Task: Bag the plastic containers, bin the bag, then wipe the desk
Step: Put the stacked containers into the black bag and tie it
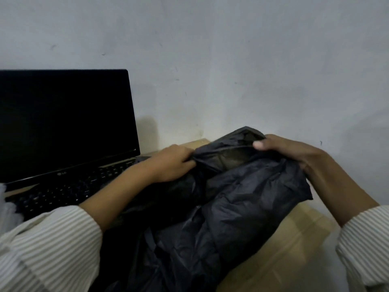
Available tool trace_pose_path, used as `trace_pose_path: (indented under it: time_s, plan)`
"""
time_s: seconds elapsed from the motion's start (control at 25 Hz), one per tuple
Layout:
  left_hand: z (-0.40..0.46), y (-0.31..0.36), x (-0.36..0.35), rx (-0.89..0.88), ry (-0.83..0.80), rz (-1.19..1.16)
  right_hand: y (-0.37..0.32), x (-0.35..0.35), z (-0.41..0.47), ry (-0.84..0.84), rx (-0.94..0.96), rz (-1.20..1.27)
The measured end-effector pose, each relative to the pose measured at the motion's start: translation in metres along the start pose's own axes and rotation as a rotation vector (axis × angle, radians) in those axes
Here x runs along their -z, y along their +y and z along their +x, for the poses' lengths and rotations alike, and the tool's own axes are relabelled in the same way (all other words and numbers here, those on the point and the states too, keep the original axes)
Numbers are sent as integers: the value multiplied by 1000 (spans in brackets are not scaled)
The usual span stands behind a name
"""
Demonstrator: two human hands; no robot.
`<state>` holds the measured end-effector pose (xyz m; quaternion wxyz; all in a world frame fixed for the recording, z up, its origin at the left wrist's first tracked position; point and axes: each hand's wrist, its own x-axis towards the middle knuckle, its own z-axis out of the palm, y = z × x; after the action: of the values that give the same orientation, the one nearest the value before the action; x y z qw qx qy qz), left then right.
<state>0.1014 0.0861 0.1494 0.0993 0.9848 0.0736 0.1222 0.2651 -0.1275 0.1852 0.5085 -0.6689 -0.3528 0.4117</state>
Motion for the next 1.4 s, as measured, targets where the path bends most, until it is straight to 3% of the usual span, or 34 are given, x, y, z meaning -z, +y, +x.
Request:
trace_pose_path:
  time_s: [0.08,0.16,0.24,0.32,0.4,0.52,0.68,0.84,0.92,1.12,1.2,1.32,1.4]
  plan:
    - [0,-12,12,178,68,-196,0,14,5,55,-34,-544]
    - [0,-18,23,287,179,-246,5,23,20,312,-26,-962]
    - [1,-19,30,381,297,-275,9,19,31,607,0,-1074]
    - [1,-24,36,476,360,-348,12,9,31,633,-1,-764]
    - [0,-33,40,586,396,-465,16,-9,26,472,-5,-407]
    - [-2,-36,35,720,427,-737,32,-52,28,341,112,-238]
    - [-11,-34,33,799,355,-957,55,-74,59,436,193,-23]
    - [-27,-60,50,768,315,-980,41,-56,61,491,9,363]
    - [-32,-68,54,762,309,-933,31,-47,56,445,-63,372]
    - [-38,-74,55,748,306,-841,6,-26,43,263,-198,76]
    - [-35,-77,55,705,224,-640,3,-24,43,183,-136,111]
    - [-36,-68,54,638,154,-155,5,-19,47,133,-91,64]
    - [-44,-53,48,588,167,-130,8,-20,50,132,-82,58]
